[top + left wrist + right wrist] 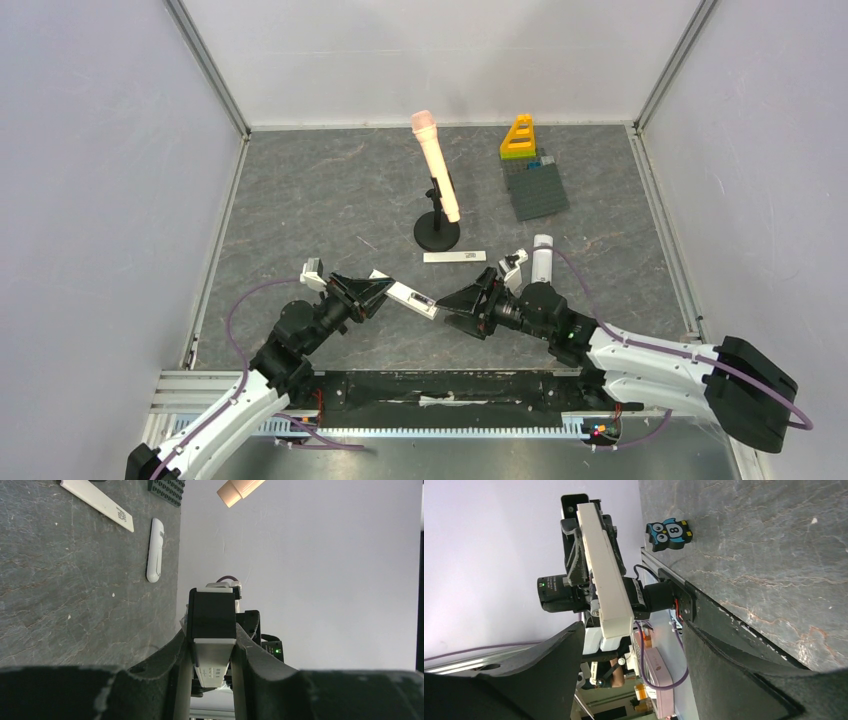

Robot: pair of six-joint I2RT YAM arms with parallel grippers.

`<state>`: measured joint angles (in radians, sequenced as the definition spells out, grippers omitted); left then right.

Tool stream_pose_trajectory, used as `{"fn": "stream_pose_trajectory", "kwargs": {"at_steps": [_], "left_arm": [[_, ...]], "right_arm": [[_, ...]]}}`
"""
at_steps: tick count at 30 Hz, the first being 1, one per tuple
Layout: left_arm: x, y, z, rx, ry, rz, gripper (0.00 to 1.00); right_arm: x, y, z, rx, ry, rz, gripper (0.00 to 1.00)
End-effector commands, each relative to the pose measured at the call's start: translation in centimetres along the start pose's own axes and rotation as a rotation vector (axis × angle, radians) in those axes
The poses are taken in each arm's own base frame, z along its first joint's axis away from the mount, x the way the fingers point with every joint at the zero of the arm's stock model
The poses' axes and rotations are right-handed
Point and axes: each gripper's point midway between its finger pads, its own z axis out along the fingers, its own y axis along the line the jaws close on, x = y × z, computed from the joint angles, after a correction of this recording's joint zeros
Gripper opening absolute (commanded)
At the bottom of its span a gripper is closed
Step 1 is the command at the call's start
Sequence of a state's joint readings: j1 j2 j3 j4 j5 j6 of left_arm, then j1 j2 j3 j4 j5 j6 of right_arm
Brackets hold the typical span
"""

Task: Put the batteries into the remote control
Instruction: Load the battery into the remote control.

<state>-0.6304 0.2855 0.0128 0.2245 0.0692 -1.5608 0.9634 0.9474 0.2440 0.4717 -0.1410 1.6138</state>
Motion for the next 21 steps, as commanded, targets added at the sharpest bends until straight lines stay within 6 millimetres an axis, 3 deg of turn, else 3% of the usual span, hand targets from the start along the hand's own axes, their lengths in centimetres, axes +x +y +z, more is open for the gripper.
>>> {"fn": "stream_pose_trajectory", "kwargs": {"at_steps": [1,21], "left_arm": [[0.0,1.2,-0.1,-0.002,0.0,-0.039,0.02],[0.3,0.3,-0.2,0.042,0.013,-0.019,0.02]], "right_arm": [[-0.6,2.9,0.3,-0.104,-0.027,-0.013,0.74],[-0.3,0.9,1.6,-0.034,0.001,0.005,0.68]]}}
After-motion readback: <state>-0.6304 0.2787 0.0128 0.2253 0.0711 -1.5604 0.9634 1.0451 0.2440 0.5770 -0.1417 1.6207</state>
